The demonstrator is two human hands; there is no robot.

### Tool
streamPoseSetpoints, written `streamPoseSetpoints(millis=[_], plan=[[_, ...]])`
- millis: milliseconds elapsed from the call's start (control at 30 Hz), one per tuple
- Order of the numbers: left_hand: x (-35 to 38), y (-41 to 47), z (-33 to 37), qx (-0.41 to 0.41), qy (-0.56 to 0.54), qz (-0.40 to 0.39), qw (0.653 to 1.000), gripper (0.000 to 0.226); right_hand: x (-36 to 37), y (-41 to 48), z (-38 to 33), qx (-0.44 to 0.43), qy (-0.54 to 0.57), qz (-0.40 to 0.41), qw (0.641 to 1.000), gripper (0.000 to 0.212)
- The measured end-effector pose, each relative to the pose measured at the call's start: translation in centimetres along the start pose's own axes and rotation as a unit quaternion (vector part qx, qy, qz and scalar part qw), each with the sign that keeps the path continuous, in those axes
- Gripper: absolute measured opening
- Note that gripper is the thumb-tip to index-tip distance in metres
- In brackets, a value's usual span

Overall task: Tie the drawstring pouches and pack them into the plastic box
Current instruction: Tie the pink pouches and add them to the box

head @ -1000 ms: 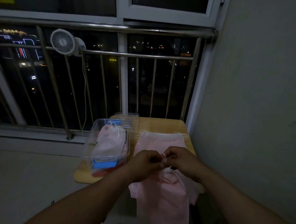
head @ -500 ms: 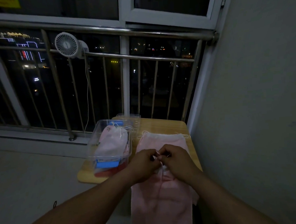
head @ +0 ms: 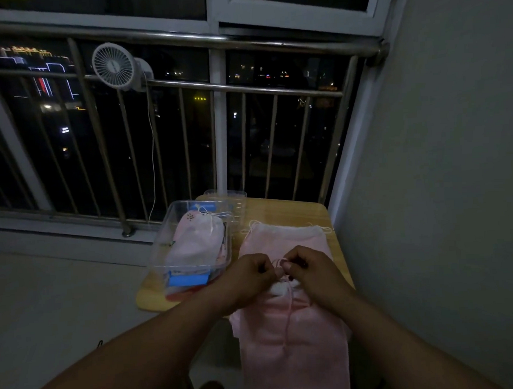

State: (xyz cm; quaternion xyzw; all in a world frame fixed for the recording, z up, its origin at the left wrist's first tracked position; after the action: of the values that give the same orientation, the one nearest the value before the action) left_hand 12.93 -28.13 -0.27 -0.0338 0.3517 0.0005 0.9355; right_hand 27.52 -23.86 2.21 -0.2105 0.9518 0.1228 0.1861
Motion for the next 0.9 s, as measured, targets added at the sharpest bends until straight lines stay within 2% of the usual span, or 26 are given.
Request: streamPoseSetpoints(millis=[300, 533, 767, 833, 900], plan=[[-0.2, -0.1, -1.0, -0.05, -0.059, 0.037, 0.996, 0.025, -0.5, 0.0, 0.5, 0.02, -0.017, 0.043, 0.999, 0.012], [0.5, -0.3, -1.4, -0.003, -0.01, 0.016, 1.0, 0.027, -2.5, -1.0, 1.4, 0.051, -0.006, 0.103, 0.993, 0.013], [-0.2, -0.4, -1.1, 0.049, 0.047, 0.081, 0.994, 0.026, -3.1, -1.2, 2.6, 0.088, 0.072, 0.161, 0.98, 0.017], [-0.1, -0.5, -1.5, 0.027, 0.013, 0.085, 0.996, 0.031, -2.8, -1.3, 2.8, 0.104, 0.092, 0.174, 0.975, 0.018], [0.4, -0.7, -2.5, -0.023, -0.087, 0.06, 0.994, 0.041, -2.7, -1.0, 2.8, 0.111, 0.09, 0.178, 0.974, 0.02]])
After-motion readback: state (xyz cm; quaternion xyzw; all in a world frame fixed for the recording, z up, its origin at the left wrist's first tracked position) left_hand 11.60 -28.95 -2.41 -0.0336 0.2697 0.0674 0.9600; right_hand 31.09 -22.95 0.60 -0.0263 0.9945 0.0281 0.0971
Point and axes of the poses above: each hand's wrist, its own y-axis towards the middle knuckle, its own x-axis out of the palm, z = x × y, the point moved 8 cm from there along y, towards the middle knuckle, and after that the axes turned 10 degrees about y, right-handed, at the moved point
